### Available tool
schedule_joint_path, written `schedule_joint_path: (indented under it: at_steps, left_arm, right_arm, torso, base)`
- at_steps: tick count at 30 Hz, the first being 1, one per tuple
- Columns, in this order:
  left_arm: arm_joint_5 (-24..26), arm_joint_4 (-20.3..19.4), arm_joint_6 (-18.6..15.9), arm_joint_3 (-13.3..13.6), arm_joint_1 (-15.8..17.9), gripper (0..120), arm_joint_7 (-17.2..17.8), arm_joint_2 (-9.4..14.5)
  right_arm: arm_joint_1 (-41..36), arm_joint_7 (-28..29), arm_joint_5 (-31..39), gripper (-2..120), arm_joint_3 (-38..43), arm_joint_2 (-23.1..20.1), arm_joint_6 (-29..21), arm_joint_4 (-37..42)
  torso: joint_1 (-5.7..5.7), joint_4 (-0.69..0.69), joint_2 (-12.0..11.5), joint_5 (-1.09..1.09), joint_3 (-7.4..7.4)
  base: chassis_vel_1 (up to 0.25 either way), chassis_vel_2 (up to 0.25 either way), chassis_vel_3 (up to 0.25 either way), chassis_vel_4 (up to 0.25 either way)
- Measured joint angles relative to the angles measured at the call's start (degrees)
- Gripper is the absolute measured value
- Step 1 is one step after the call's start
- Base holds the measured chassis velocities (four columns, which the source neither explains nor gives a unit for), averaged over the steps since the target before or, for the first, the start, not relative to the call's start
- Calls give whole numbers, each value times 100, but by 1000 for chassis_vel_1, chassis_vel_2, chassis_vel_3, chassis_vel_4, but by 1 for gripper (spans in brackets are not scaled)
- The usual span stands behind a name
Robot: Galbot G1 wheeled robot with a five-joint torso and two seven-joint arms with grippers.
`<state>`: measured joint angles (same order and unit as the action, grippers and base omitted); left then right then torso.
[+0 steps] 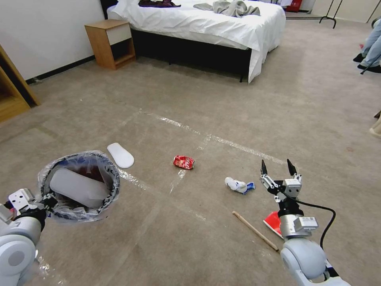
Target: Pick up the trash bin and place the garbage on the floor into it.
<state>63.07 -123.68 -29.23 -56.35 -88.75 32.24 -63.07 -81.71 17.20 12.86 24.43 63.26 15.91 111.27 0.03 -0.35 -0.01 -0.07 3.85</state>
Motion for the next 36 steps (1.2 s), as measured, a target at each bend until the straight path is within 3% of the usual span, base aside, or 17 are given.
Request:
schedule_joint_path:
  at_steps: [21, 36]
  left_arm:
    - [-94, 115, 60, 65, 38, 0, -21, -35]
    - [-94, 225, 62, 108, 104, 0, -22, 1]
  right_arm:
    - [67, -33, -67, 81, -56, 32, 59, -133]
    - [129, -44, -63, 81, -91, 73, 73, -210]
  torso:
    - [0, 0, 0, -1, 0]
    - [0, 0, 0, -1, 0]
  base:
    - [-98, 100, 104, -93]
    - [-46, 45, 38, -42]
